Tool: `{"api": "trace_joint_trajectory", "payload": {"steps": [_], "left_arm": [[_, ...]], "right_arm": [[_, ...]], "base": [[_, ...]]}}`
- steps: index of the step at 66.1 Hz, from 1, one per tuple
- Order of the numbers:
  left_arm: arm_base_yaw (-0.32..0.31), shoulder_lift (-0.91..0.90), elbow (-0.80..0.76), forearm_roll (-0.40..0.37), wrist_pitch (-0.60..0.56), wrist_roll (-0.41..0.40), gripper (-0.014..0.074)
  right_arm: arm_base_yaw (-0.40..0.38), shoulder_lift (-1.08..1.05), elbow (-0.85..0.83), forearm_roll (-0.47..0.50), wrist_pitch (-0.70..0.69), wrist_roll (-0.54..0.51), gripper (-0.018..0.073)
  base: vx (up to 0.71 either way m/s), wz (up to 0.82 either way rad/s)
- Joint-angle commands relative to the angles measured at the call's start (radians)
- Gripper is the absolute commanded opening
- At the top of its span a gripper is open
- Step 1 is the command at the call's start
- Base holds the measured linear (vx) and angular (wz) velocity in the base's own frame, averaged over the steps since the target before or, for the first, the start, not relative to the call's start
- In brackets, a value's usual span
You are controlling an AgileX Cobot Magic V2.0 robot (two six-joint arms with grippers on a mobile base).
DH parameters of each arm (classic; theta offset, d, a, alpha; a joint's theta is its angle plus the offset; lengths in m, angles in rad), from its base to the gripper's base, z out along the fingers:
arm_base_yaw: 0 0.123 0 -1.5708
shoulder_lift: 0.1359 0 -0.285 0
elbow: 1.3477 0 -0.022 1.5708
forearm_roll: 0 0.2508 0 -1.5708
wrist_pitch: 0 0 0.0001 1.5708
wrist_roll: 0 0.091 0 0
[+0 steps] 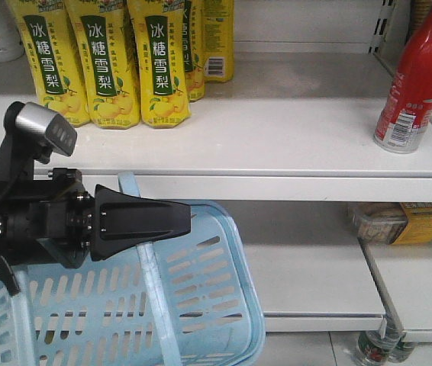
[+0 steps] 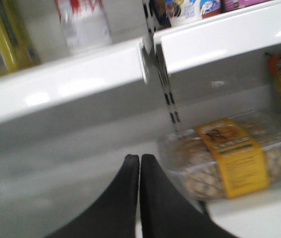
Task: Place coke in basket with both arms
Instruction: 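Move the right gripper toward the red Coca-Cola bottle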
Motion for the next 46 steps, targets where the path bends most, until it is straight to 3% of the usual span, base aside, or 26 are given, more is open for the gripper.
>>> {"api": "trace_joint_trajectory", "payload": {"steps": [1, 8, 14, 19, 26, 33, 40, 46], "left_arm": [[-0.004, -0.032, -0.032, -0.107, -0.193, 0.017, -0.0006], [-0.004, -0.032, -0.032, -0.107, -0.193, 0.017, -0.0006], [-0.004, -0.032, -0.032, -0.107, -0.193, 0.017, -0.0006], [-0.004, -0.032, -0.032, -0.107, -0.193, 0.017, -0.0006], [-0.004, -0.032, -0.032, -0.107, -0.193, 0.017, -0.0006], [-0.004, -0.032, -0.032, -0.107, -0.193, 0.017, -0.0006], [-0.004, -0.032, -0.032, -0.107, -0.193, 0.017, -0.0006], [-0.004, -0.032, -0.032, -0.107, -0.193, 0.017, -0.0006]], "right_arm": [[-0.002, -0.019, 0.01, 0.217, -0.18, 0.15, -0.0005], [-0.002, -0.018, 0.009, 0.408, -0.265, 0.229, -0.0005], [0.0, -0.018, -0.003, 0.443, -0.291, 0.229, -0.0005], [0.0, -0.018, -0.069, 0.348, -0.199, 0.202, -0.0005], [0.0, -0.006, -0.231, 0.083, 0.001, 0.17, 0.0006], [0.0, 0.048, -0.393, -0.09, 0.128, 0.123, 0.0064], [0.0, 0.122, -0.505, -0.141, 0.208, 0.052, 0.0206], [-0.002, 0.18, -0.528, -0.147, 0.197, -0.015, 0.0358]], "base": [[0.0, 0.0], [0.0, 0.0], [0.0, 0.0], [0.0, 0.0], [0.0, 0.0], [0.0, 0.0], [0.0, 0.0], [0.0, 0.0]]}}
